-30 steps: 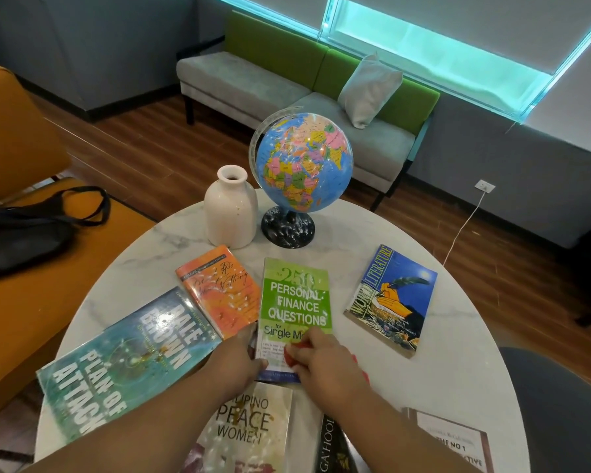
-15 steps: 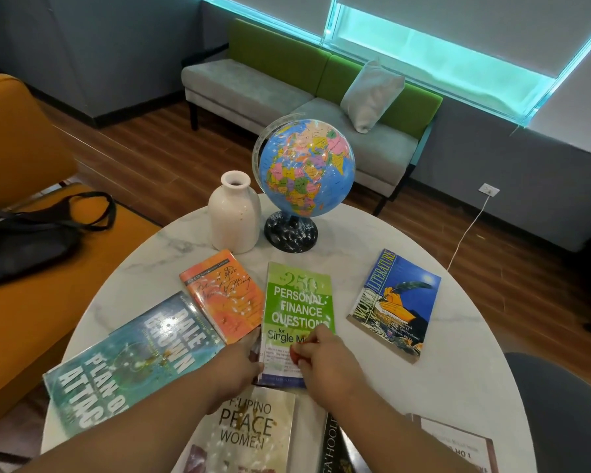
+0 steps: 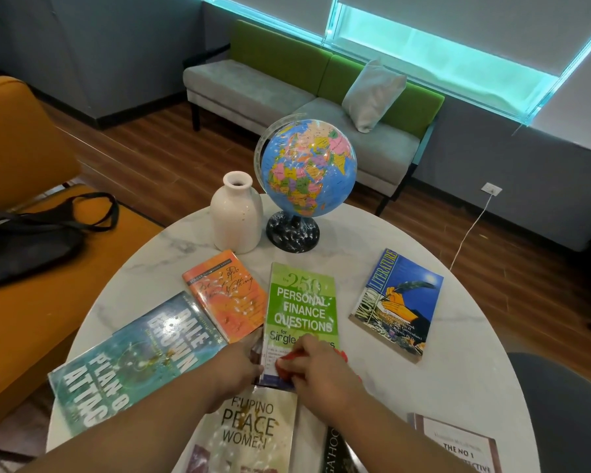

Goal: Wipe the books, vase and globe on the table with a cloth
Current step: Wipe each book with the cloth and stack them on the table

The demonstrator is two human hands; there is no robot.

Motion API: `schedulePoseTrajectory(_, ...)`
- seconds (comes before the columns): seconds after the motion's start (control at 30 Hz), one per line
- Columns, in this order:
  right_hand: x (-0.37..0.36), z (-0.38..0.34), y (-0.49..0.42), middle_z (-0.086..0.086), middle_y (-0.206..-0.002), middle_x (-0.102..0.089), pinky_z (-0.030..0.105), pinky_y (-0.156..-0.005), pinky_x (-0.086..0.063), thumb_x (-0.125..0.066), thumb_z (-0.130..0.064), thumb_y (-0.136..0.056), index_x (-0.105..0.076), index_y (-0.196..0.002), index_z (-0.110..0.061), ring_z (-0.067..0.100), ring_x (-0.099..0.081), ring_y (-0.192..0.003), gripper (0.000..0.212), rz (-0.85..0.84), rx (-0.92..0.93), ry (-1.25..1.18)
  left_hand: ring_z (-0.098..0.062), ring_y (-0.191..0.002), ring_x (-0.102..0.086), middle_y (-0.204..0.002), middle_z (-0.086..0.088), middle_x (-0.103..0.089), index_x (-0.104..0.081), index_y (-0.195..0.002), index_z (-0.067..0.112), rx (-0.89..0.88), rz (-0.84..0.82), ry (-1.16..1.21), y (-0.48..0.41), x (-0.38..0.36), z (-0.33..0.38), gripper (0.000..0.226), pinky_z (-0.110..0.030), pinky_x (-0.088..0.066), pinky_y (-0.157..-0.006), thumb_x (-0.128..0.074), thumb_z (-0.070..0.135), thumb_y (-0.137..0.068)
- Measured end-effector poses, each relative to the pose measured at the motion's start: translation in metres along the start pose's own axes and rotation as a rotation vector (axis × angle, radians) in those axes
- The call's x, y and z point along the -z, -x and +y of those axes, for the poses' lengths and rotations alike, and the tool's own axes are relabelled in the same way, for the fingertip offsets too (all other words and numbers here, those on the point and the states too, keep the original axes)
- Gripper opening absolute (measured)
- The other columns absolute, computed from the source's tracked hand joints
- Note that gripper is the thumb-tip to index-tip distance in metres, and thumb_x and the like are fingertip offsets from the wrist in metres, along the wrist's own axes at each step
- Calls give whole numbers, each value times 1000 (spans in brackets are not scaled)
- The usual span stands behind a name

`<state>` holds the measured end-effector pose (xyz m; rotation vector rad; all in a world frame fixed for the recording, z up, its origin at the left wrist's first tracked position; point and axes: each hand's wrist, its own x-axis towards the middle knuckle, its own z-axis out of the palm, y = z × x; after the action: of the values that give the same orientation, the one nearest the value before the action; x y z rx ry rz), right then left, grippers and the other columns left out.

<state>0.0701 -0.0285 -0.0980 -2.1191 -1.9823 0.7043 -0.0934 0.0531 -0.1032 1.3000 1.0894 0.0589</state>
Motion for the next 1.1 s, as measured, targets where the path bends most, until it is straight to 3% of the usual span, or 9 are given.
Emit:
schedulePoseTrajectory(0.1,5,-1,-5,-7,-123,-50,22,-99,-39,-56,-27,-94,-69,-116,-27,18,-49,-117,26,104,-39,-34,-26,-86,-71,-97,-6,-72,-44,-120,49,11,5,13,-2,0,-1,59,-42,-59,-75,-52,-2,-90)
schedulePoseTrajectory(0.23,1,-4,4,-8,-137,-42,32,-107,-35,-54,-24,-95,-61,-128,-32,19,-38,-123,34,-53,98,39,-25,-83,-71,-93,-6,-72,-48,-114,49,1,-13,43,0,0,0,59,-38,-58,-72,-54,-4,-89)
schedulePoseTrajectory(0.33,8,5,2,-7,-131,-46,28,-104,-38,-55,-26,-95,-65,-121,-29,19,-44,-123,28,9,-30,16,-25,-88,-70,-99,-7,-71,-50,-108,45,11,-16,32,-1,0,2,49,-39,-59,-77,-56,0,-89)
schedulePoseTrajectory(0.47,-2,-12,0,-5,-138,-41,23,-109,-29,-52,-26,-97,-59,-130,-28,18,-38,-127,34,-3,104,39,-26,-77,-69,-87,-9,-71,-55,-102,41,12,-12,54,-1,0,-1,46,-36,-55,-68,-55,-3,-89)
schedulePoseTrajectory(0.6,-4,2,2,-6,-132,-45,31,-109,-34,-55,-27,-95,-63,-126,-31,19,-42,-123,33,-46,97,53,-34,-89,-70,-96,-14,-72,-53,-105,40,32,7,53,-4,1,-4,47,-49,-57,-82,-55,-3,-88)
schedulePoseTrajectory(0.77,-5,-3,2,-3,-134,-45,35,-106,-36,-53,-28,-97,-61,-128,-30,23,-42,-120,32,-46,159,89,-36,-90,-70,-98,-14,-72,-50,-115,42,34,18,29,-5,2,-5,52,-56,-56,-81,-54,-2,-86)
schedulePoseTrajectory(0.93,2,19,18,-8,-135,-44,32,-104,-40,-54,-31,-96,-62,-127,-33,18,-40,-121,32,-58,117,90,-28,-88,-70,-98,-7,-71,-41,-121,41,15,48,-109,-2,-5,2,52,-46,-58,-80,-54,4,-86)
schedulePoseTrajectory(1.03,9,31,20,-9,-125,-48,19,-90,-47,-52,-25,-96,-68,-116,-30,7,-48,-101,27,46,32,55,-23,-94,-65,-100,0,-67,-40,-135,37,-4,101,-214,-1,-9,7,59,-38,-55,-86,-55,7,-86)
schedulePoseTrajectory(1.1,7,30,19,-9,-130,-45,23,-99,-41,-52,-24,-95,-66,-120,-32,12,-46,-109,29,-14,53,116,-21,-98,-63,-105,-1,-66,-38,-141,31,-21,129,-297,1,-11,10,61,-31,-51,-85,-57,8,-88)
